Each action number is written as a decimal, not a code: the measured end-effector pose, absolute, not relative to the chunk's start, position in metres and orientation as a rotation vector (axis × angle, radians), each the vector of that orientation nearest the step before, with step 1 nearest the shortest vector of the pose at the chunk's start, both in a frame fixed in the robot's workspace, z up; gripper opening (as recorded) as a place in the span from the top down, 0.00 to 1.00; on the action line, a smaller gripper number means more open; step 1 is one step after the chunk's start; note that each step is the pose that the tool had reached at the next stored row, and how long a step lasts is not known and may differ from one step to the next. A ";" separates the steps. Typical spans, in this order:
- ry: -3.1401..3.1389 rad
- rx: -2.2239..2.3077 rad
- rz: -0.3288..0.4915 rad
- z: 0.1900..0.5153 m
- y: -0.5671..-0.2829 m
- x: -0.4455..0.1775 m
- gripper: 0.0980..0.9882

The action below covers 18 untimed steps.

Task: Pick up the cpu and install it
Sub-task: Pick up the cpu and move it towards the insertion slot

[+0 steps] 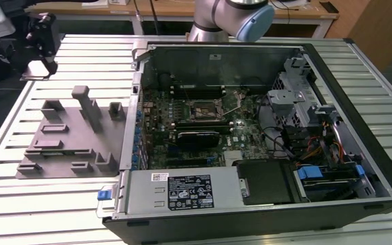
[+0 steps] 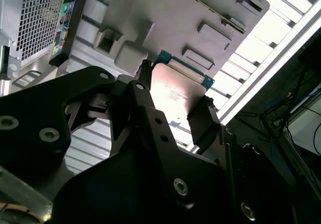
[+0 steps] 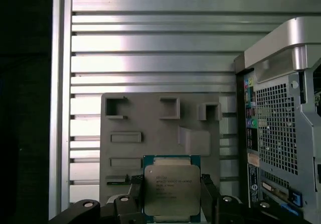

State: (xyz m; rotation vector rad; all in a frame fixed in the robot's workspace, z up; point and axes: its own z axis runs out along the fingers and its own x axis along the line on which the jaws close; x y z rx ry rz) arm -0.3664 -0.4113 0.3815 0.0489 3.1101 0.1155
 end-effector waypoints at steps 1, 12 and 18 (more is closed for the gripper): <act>3.110 0.049 0.115 0.382 -0.411 -0.364 0.50; 3.110 0.049 0.115 0.382 -0.411 -0.336 0.50; 3.110 0.049 0.115 0.382 -0.411 -0.320 0.50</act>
